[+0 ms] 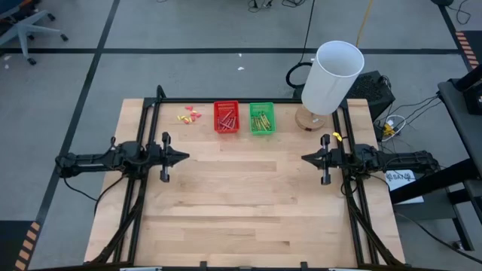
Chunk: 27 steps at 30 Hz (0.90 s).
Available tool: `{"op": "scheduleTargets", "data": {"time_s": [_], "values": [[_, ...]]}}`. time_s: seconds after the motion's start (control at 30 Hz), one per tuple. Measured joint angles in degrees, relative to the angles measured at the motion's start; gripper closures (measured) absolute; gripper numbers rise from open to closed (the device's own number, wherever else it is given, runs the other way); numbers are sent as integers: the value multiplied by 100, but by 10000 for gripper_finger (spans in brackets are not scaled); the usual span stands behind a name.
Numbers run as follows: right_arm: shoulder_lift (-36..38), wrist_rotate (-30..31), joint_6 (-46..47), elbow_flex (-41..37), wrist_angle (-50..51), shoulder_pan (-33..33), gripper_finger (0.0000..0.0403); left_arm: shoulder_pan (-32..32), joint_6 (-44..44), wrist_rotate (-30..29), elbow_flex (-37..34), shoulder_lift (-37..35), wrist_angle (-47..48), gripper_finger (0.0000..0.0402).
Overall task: Sort crayons
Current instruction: Return to Home Position
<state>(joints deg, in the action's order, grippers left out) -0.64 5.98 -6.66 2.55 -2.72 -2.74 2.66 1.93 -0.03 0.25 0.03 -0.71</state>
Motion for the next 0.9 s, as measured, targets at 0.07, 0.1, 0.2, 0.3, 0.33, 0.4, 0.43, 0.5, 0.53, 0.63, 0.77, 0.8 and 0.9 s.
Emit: {"op": "scheduleTargets", "data": {"time_s": [0.07, 0.1, 0.2, 0.3, 0.33, 0.4, 0.43, 0.5, 0.53, 0.63, 0.77, 0.8, 0.9], "values": [[0, -2, -2, 0, -2, 0, 403, 0, -2, 4, 0, 0, 2, 402], [0, -2, -1, 0, -4, 0, 403, 0, -2, 6, 0, 0, 2, 402], [0, -2, 0, 2, -7, 0, 403, -3, -12, 10, 0, 0, 2, 402], [0, -2, -2, 2, -8, 0, 403, -5, -8, 9, 0, 4, 4, 402], [0, -2, 0, 2, -9, 0, 403, -5, 4, 6, 0, 19, 4, 402], [0, -2, 0, 2, -11, 0, 403, -1, 29, 1, 0, 62, 7, 402], [0, -2, 0, 2, -12, 0, 403, -2, 29, -2, 0, 86, 7, 402], [0, -2, -1, 2, -13, 0, 403, -3, 30, -3, 0, 103, 7, 402], [0, -2, -1, 2, -14, 0, 403, -3, 33, -4, 0, 103, 4, 402], [0, -4, -1, 2, -17, 0, 403, -3, -2, -16, 0, 105, -32, 402], [0, -4, 0, 2, -20, 0, 403, -3, -4, -48, 0, 105, -82, 402], [0, -4, 0, 2, -20, 0, 403, -3, -4, -50, 0, 105, -90, 402], [0, -4, 0, 2, -22, 0, 403, -3, -4, -49, 0, 105, -113, 402]]}}
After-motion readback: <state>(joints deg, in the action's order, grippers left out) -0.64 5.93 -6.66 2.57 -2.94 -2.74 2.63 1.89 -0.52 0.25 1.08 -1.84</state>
